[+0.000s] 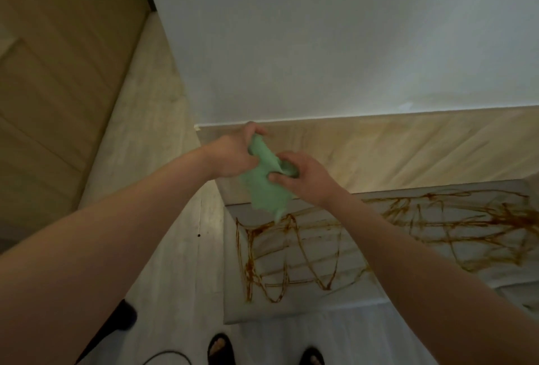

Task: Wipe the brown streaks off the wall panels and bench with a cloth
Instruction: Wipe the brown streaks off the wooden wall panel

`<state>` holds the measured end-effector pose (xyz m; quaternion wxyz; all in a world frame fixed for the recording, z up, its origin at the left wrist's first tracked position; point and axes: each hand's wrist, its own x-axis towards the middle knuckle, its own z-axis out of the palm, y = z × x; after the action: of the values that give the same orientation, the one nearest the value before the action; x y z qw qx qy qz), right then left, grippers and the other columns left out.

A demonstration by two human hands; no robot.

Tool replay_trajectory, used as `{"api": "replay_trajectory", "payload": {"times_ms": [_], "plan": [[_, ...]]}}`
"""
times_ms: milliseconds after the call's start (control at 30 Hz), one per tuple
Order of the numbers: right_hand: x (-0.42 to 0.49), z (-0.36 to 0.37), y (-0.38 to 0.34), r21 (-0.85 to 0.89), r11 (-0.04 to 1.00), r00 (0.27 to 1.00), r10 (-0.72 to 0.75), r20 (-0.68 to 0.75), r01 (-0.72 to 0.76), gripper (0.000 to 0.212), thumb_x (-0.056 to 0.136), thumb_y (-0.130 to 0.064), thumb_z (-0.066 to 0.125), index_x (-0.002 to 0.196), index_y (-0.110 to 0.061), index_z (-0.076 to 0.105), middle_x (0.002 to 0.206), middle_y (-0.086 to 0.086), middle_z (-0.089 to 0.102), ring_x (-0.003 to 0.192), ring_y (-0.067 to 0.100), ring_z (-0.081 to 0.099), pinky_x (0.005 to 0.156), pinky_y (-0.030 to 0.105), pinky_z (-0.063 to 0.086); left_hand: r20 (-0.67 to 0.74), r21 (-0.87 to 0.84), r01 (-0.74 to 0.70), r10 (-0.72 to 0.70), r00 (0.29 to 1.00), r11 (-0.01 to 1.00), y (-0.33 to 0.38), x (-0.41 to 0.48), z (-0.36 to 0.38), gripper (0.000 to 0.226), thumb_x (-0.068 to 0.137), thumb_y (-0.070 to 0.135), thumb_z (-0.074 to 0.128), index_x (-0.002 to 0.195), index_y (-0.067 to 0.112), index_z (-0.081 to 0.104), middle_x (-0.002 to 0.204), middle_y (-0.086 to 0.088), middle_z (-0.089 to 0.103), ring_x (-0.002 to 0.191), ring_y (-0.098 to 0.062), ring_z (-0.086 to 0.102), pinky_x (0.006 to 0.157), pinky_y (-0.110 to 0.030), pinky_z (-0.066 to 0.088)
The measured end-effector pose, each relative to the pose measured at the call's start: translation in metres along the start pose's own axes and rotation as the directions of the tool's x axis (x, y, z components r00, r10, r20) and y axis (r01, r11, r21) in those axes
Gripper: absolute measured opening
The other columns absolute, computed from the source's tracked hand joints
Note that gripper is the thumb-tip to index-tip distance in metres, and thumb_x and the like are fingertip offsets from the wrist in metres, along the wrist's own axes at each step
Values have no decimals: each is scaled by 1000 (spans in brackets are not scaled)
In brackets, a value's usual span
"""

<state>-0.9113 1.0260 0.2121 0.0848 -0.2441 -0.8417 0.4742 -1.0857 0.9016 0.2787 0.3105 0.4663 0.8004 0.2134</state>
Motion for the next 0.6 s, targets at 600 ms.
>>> {"api": "replay_trajectory", "payload": {"times_ms": [600], "plan": [[93, 76, 88, 173, 964, 854, -87, -513, 202, 21, 104, -10, 50, 111, -30, 50, 84, -2, 63, 67, 5, 57, 59, 27, 47, -419, -574, -105, -181, 890, 812, -92, 73, 85, 19, 94, 10, 68, 103, 15, 51, 110, -18, 67, 90, -24, 72, 75, -40, 65]]}}
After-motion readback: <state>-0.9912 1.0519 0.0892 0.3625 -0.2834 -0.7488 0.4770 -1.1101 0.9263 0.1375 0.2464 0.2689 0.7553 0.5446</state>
